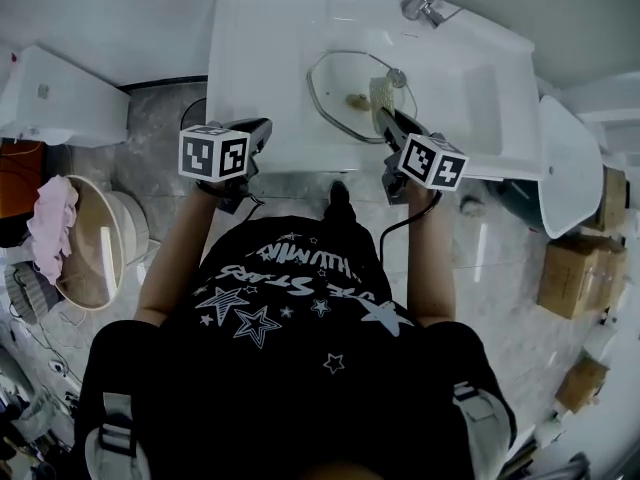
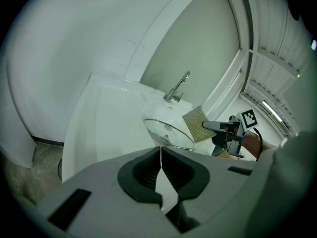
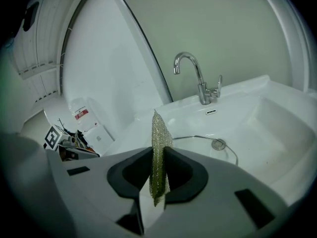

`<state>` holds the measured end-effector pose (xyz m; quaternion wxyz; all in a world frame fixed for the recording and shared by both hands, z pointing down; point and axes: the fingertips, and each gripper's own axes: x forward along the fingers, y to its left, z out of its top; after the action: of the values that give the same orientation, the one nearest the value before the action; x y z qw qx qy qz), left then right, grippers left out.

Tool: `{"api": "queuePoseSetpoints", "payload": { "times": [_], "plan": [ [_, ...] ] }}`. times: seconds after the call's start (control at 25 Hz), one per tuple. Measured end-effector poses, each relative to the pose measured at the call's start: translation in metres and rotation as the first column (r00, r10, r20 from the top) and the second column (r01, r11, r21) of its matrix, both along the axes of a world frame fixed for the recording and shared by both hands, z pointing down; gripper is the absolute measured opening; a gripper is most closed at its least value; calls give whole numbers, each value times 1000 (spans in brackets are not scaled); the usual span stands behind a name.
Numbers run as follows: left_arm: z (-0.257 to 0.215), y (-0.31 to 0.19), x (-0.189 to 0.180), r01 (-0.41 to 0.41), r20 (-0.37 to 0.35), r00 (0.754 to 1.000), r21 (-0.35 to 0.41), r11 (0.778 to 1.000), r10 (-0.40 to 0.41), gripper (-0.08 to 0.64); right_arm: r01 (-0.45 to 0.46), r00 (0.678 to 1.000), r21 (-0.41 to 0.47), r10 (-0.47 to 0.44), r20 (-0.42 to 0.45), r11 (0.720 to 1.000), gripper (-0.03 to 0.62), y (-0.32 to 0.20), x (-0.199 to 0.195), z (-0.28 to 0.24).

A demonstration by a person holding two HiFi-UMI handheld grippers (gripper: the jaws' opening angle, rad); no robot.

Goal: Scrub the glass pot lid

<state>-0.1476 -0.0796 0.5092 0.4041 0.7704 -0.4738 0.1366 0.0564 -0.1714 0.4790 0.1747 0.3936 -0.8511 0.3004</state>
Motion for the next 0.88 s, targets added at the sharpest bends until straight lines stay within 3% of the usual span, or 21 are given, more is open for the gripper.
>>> {"api": "queuePoseSetpoints", "payload": {
  "times": [0.32,0.6,0.88],
  "plan": [
    [-9,40,-16,-86,-15,996,35,996,86,14,-86,996,99,87,-4,991,67,55,-16,-19],
    [-12,79,-20,-167,-20,986,50,985,168,14,-135,991,102,136,-11,986,67,119,-25,-17],
    [-16,105,-19,-194,-34,980,55,979,196,14,-158,987,88,160,-12,983,67,158,-28,-14]
  ]
}}
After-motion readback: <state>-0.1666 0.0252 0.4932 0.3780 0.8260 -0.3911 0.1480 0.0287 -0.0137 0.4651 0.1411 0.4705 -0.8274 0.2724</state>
